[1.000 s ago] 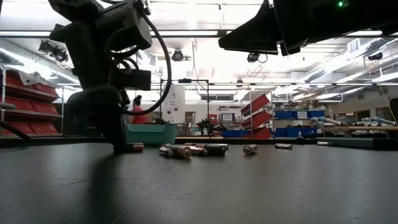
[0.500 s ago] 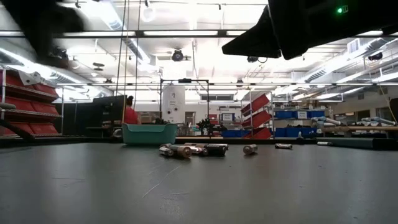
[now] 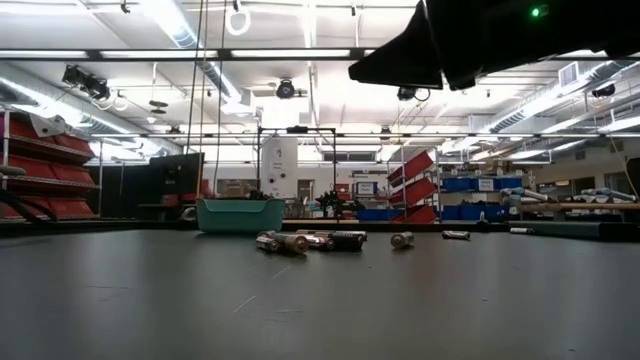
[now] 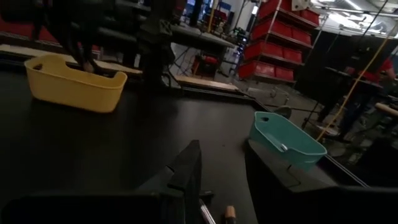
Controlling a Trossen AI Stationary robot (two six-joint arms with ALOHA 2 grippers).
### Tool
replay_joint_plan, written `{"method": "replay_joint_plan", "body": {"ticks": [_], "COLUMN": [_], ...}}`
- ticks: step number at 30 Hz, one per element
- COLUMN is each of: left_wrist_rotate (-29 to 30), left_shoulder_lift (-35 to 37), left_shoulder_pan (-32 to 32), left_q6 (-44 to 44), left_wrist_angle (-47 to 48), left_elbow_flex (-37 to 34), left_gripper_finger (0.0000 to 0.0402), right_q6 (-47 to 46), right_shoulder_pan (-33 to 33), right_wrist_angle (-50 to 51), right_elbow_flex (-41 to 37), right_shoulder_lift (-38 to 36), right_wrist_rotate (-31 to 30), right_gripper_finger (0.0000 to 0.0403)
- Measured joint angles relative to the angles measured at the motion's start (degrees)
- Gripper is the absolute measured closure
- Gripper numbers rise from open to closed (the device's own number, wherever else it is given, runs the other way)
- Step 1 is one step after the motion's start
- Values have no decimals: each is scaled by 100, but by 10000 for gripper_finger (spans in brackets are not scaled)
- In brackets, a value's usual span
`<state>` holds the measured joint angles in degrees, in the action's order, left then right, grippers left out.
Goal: Sort batteries
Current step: Put the black battery into the yellow bin
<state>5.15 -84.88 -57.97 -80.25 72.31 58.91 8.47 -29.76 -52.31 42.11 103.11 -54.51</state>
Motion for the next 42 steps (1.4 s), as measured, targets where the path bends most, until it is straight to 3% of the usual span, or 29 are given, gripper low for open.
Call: {"method": "replay_joint_plan", "body": {"ticks": [6,10,17,22,25,33,36,39,42], "left_wrist_rotate": [-172,-160,-200,-102,633,3790,4726,5169,4954], "left_shoulder_lift": [0,0,3,2,4,4,3,4,2], "left_shoulder_pan": [6,32,221,474,681,1181,1379,1673,1944], "left_q6": [217,103,374,522,704,2614,3153,2965,2279], "left_wrist_angle": [-543,-574,-462,-20,20,-515,-643,-726,-987], "left_elbow_flex": [-621,-858,-466,51,400,648,648,648,645], "left_gripper_finger": [353,325,237,205,205,212,212,212,216], "right_q6": [30,-75,-148,-189,-274,-917,-1262,-1621,-1614], "right_shoulder_pan": [-34,-50,-59,-59,-55,161,237,264,260], "right_wrist_angle": [-117,-70,-30,-8,64,563,570,590,564], "right_elbow_flex": [0,0,0,0,0,0,0,0,0], "right_shoulder_lift": [2,2,2,2,2,2,2,2,2], "right_wrist_rotate": [21,21,21,23,48,469,473,473,424], "right_gripper_finger": [293,293,293,293,293,293,293,299,311]}}
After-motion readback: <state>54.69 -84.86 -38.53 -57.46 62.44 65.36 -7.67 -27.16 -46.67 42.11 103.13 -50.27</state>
